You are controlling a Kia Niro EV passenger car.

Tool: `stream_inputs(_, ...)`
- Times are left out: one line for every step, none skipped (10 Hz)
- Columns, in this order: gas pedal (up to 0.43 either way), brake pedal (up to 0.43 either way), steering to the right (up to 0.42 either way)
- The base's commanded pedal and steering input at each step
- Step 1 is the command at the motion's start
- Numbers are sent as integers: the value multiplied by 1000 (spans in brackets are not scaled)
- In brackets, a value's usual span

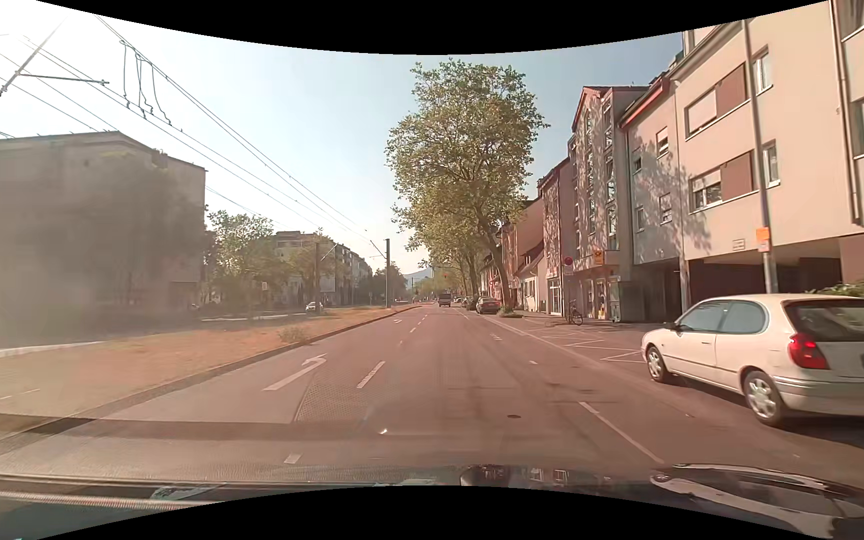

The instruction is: Follow the waypoints while adhering to traffic rules and regulations

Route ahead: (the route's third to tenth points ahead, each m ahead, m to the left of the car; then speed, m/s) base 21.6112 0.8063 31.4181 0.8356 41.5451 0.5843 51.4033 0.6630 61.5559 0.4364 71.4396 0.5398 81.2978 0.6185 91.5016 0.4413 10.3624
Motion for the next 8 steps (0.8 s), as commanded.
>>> stream_inputs(87,0,4)
stream_inputs(79,0,3)
stream_inputs(47,0,2)
stream_inputs(8,0,1)
stream_inputs(0,0,-1)
stream_inputs(0,0,-5)
stream_inputs(0,0,-6)
stream_inputs(0,0,-6)
